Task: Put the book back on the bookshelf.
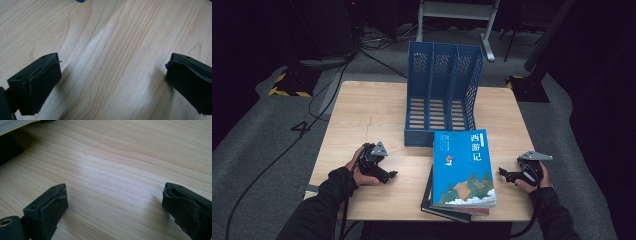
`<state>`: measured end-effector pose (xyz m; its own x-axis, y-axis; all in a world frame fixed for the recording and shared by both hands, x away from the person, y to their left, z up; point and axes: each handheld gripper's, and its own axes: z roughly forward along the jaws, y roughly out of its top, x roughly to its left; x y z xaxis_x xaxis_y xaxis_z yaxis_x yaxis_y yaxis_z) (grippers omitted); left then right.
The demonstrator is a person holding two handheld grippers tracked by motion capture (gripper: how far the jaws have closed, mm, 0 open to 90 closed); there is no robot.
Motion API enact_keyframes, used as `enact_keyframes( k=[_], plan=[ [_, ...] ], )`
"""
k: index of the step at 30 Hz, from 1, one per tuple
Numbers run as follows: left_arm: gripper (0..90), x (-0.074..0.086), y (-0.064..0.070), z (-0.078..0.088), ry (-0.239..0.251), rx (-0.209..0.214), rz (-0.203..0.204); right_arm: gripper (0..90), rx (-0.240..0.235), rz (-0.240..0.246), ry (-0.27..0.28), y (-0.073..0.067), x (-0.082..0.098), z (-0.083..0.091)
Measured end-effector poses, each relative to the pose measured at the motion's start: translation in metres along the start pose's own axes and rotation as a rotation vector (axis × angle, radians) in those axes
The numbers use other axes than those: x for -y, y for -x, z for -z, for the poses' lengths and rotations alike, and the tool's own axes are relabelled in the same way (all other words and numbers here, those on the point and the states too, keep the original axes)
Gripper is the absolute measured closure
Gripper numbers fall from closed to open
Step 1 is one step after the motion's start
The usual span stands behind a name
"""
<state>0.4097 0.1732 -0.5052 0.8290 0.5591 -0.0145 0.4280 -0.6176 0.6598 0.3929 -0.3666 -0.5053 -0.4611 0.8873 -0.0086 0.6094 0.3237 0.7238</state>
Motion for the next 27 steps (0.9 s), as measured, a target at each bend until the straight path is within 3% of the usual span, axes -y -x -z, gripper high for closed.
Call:
enact_keyframes(
  k=[10, 12, 15, 16, 18, 22, 27],
  plan=[
    [0.5, 0.0, 0.001, 0.0, 0.001, -0.003, 0.001, 7.3, 0.013, 0.01, 0.001, 0.0, -0.001, 0.0],
    [0.6, -0.001, 0.001, 0.0, -0.012, -0.001, 0.006, 19.4, 0.025, 0.008, 0.008, 0.0, -0.002, 0.002],
    [2.1, -0.004, 0.003, 0.001, -0.029, -0.005, 0.008, 14.1, 0.014, 0.003, 0.013, 0.001, -0.005, 0.006],
    [2.0, -0.006, 0.004, 0.0, -0.037, 0.002, 0.004, 19.6, -0.04, 0.01, 0.037, -0.001, -0.008, 0.012],
    [2.1, -0.007, 0.005, -0.001, -0.041, 0.004, 0.001, 18.0, -0.059, 0.018, 0.045, -0.002, -0.011, 0.015],
    [7.1, -0.01, 0.007, -0.002, -0.037, 0.008, 0.003, 19.3, -0.073, 0.027, 0.091, -0.008, -0.025, 0.033],
    [15.8, -0.016, 0.009, -0.001, -0.046, 0.001, 0.008, 20.5, -0.091, 0.046, 0.112, -0.019, -0.035, 0.045]
  ],
)
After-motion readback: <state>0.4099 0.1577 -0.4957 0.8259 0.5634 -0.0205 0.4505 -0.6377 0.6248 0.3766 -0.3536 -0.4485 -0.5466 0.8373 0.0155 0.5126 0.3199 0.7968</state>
